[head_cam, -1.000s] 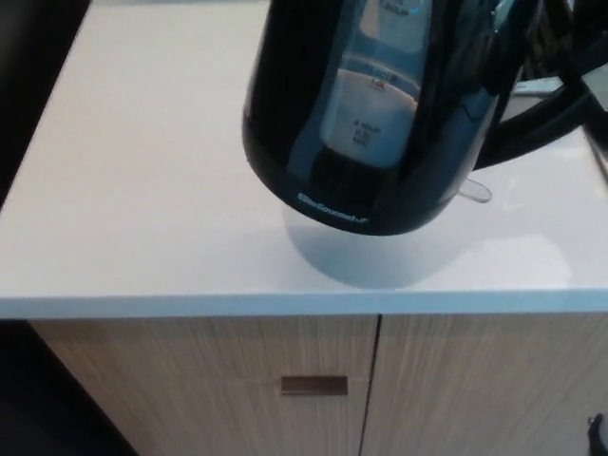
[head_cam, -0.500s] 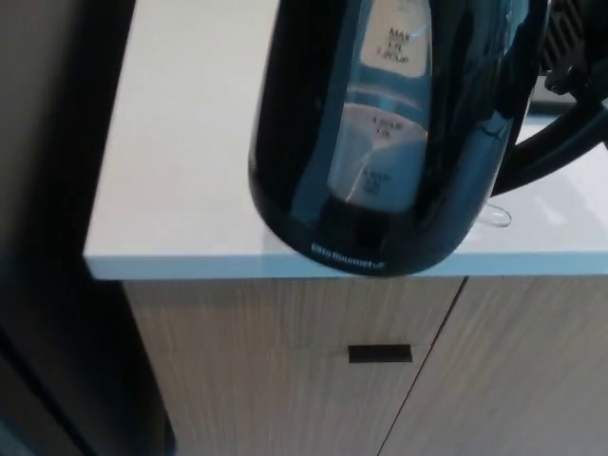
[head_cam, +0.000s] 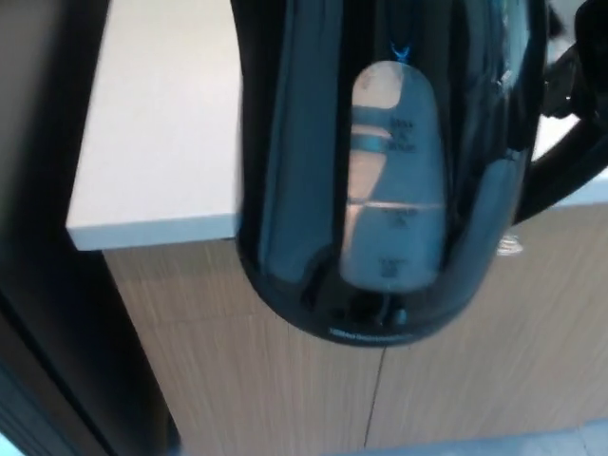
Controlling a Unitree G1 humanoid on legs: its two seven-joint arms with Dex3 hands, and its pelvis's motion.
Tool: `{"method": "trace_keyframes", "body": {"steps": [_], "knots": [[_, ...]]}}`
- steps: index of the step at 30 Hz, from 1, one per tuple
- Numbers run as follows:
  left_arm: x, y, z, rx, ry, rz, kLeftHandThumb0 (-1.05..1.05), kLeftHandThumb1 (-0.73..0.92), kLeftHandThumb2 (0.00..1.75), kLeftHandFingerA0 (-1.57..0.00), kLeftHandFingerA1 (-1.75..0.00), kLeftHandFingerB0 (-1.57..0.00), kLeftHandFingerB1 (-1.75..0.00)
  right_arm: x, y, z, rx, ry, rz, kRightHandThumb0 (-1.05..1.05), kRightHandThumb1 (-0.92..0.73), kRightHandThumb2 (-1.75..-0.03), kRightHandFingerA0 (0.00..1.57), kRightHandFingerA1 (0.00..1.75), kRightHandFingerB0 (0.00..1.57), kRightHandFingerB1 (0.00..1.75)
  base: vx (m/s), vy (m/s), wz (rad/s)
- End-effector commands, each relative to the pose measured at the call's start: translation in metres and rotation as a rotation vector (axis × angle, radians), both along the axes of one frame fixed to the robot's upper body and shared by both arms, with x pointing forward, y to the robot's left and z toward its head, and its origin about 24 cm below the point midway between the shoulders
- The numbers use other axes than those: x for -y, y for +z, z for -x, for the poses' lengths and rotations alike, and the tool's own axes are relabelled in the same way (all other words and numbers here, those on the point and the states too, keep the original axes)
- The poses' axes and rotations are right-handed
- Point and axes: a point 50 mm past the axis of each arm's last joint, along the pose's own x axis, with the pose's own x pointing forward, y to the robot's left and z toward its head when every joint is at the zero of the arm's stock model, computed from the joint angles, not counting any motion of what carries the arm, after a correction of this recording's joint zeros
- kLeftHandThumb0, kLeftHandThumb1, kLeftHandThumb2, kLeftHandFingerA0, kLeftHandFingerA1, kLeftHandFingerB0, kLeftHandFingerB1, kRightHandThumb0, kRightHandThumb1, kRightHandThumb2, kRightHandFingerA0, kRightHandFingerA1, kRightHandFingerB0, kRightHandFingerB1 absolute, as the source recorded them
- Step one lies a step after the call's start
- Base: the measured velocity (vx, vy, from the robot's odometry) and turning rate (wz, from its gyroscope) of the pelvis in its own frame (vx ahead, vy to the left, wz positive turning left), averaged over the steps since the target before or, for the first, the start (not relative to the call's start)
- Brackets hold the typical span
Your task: Pick up a kettle using the right hand on left side of the counter and then walk right towards the kettl base and turn on the kettle
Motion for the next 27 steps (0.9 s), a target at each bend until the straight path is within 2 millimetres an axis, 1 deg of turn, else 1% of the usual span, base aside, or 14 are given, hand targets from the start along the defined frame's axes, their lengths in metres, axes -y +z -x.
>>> {"method": "trace_keyframes", "body": {"steps": [1,4,5,7,11,12,14,15,16,17,22,23,24,27], "knots": [[-0.006,0.005,-0.005,0.047,-0.031,-0.043,0.2,0.48,0.96,-0.93,-0.99,-0.83,-0.85,-0.005,0.016,0.005,0.076,0.074,-0.081,-0.26,-0.56,-1.3,1.02,1.75,0.76,1.68,-0.11,0.003,0.01],[-0.005,0.004,-0.005,0.045,-0.031,-0.042,0.23,0.47,0.97,-0.93,-0.98,-0.83,-0.85,-0.006,0.019,0.004,0.075,0.074,-0.069,-0.27,-0.54,-1.32,1.04,1.75,0.76,1.7,-0.14,0.058,-0.03],[-0.005,0.003,-0.006,0.041,-0.034,-0.04,0.29,0.44,1.08,-0.94,-0.97,-0.81,-0.86,-0.005,0.02,0.004,0.081,0.073,-0.072,-0.27,-0.52,-1.36,1.06,1.75,0.77,1.74,-0.14,0.078,0.05],[-0.005,0.004,-0.006,0.044,-0.037,-0.039,0.32,0.44,1.1,-0.93,-0.97,-0.8,-0.86,-0.005,0.021,0.003,0.086,0.075,-0.077,-0.27,-0.52,-1.35,1.05,1.75,0.78,1.73,-0.16,0.39,0.29],[-0.005,0.004,-0.006,0.04,-0.054,-0.045,0.29,0.44,1.07,-0.91,-0.96,-0.79,-0.85,-0.005,0.021,0.004,0.08,0.065,-0.079,-0.27,-0.53,-1.34,1.05,1.75,0.79,1.71,-0.12,0.382,0.05],[-0.004,0.003,-0.006,0.041,-0.04,-0.041,0.16,0.49,0.92,-0.91,-0.98,-0.82,-0.84,-0.004,0.02,0.003,0.075,0.06,-0.085,-0.26,-0.54,-1.34,1.04,1.75,0.78,1.71,-0.03,0.051,0.07],[-0.004,0.003,-0.006,0.042,-0.034,-0.04,0.16,0.49,0.92,-0.91,-0.98,-0.82,-0.84,-0.004,0.02,0.003,0.072,0.058,-0.087,-0.26,-0.54,-1.34,1.04,1.75,0.78,1.71,-0.02,0.011,0.03],[-0.003,0.004,-0.005,0.046,-0.037,-0.039,0.18,0.42,1.06,-0.92,-0.96,-0.79,-0.86,-0.003,0.019,0.003,0.065,0.054,-0.091,-0.26,-0.55,-1.34,1.04,1.75,0.8,1.7,0.0,0.0,0.0],[-0.003,0.004,-0.005,0.047,-0.039,-0.039,0.18,0.42,1.06,-0.92,-0.96,-0.79,-0.86,-0.002,0.018,0.003,0.062,0.052,-0.092,-0.26,-0.55,-1.34,1.04,1.75,0.8,1.7,0.01,-0.117,-0.01],[-0.001,0.004,-0.003,0.049,-0.037,-0.04,0.15,0.49,0.9,-0.9,-0.98,-0.81,-0.84,-0.001,0.017,0.002,0.052,0.05,-0.089,-0.26,-0.57,-1.32,1.05,1.75,0.79,1.69,0.01,-0.114,0.03],[-0.002,0.002,-0.003,0.026,-0.028,-0.031,0.15,0.49,0.87,-0.92,-0.96,-0.82,-0.83,0.002,0.016,0.0,0.041,0.036,-0.089,-0.26,-0.59,-1.3,1.03,1.75,0.76,1.71,0.01,-0.213,0.09],[-0.003,0.002,-0.003,0.023,-0.026,-0.03,0.15,0.49,0.87,-0.92,-0.96,-0.82,-0.83,0.002,0.016,0.0,0.04,0.035,-0.089,-0.26,-0.59,-1.3,1.03,1.75,0.76,1.71,0.03,-0.406,-0.6],[-0.002,0.003,-0.003,0.034,-0.026,-0.037,0.29,0.44,1.04,-0.93,-0.97,-0.82,-0.86,0.004,0.015,0.0,0.037,0.023,-0.09,-0.25,-0.58,-1.32,1.03,1.75,0.77,1.71,0.03,-0.387,0.11],[-0.001,0.004,-0.002,0.037,-0.036,-0.044,0.24,0.46,1.01,-0.9,-0.96,-0.82,-0.86,0.005,0.014,-0.001,0.031,0.02,-0.098,-0.25,-0.58,-1.32,1.04,1.75,0.77,1.71,0.04,-0.243,-0.01]]}}
